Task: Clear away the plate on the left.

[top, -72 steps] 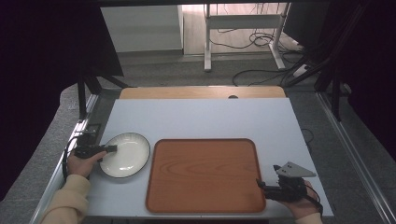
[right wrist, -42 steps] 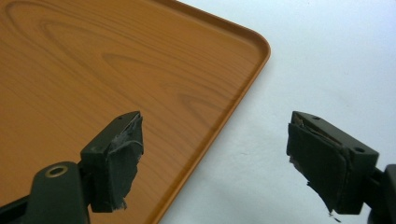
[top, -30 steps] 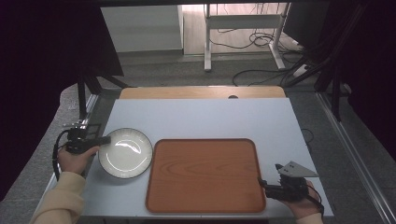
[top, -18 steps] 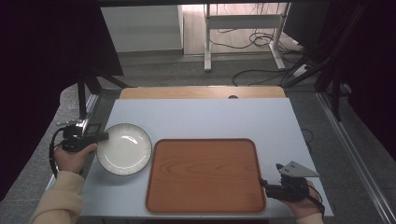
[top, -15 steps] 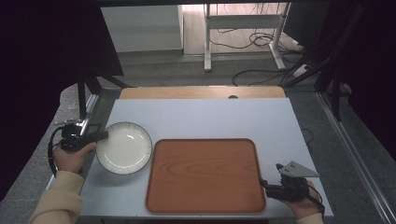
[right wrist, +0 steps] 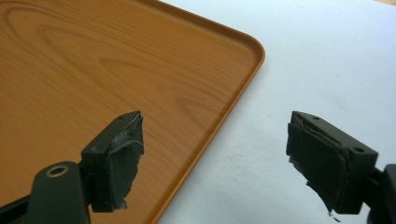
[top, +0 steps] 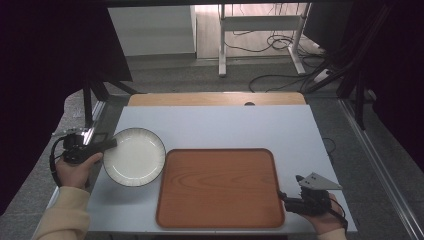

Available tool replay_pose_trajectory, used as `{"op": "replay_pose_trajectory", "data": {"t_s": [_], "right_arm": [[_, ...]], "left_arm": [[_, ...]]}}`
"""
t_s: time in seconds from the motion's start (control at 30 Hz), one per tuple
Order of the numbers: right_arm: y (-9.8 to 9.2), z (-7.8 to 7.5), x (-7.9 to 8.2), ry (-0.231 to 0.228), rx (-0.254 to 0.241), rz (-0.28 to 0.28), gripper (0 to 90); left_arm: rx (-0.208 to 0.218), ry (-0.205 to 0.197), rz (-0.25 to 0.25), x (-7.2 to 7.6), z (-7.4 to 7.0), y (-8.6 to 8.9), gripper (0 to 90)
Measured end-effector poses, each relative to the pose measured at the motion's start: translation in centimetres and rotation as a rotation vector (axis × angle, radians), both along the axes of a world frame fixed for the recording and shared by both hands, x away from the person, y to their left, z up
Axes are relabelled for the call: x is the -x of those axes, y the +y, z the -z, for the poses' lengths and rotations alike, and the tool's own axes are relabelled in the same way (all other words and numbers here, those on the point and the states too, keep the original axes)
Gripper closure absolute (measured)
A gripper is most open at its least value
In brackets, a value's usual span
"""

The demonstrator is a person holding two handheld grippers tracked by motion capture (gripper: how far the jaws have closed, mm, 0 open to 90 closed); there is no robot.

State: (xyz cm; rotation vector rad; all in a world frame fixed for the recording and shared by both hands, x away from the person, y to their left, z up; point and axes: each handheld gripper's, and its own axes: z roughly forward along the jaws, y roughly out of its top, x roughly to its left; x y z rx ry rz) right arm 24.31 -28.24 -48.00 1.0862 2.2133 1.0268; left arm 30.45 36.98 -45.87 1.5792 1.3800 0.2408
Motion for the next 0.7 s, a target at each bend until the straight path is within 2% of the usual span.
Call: {"op": "replay_pose_trajectory", "data": {"t_s": [0.27,0.7], "right_arm": [[0.0,0.0,0.0,-0.004,-0.002,0.0,19.6],[0.0,0.0,0.0,-0.007,-0.001,0.0,19.6]], "left_arm": [[0.05,-0.02,-0.001,0.4,0.2,-0.2,83.3],[0.062,-0.055,0.039,0.7,-0.8,-1.9,83.3]]}}
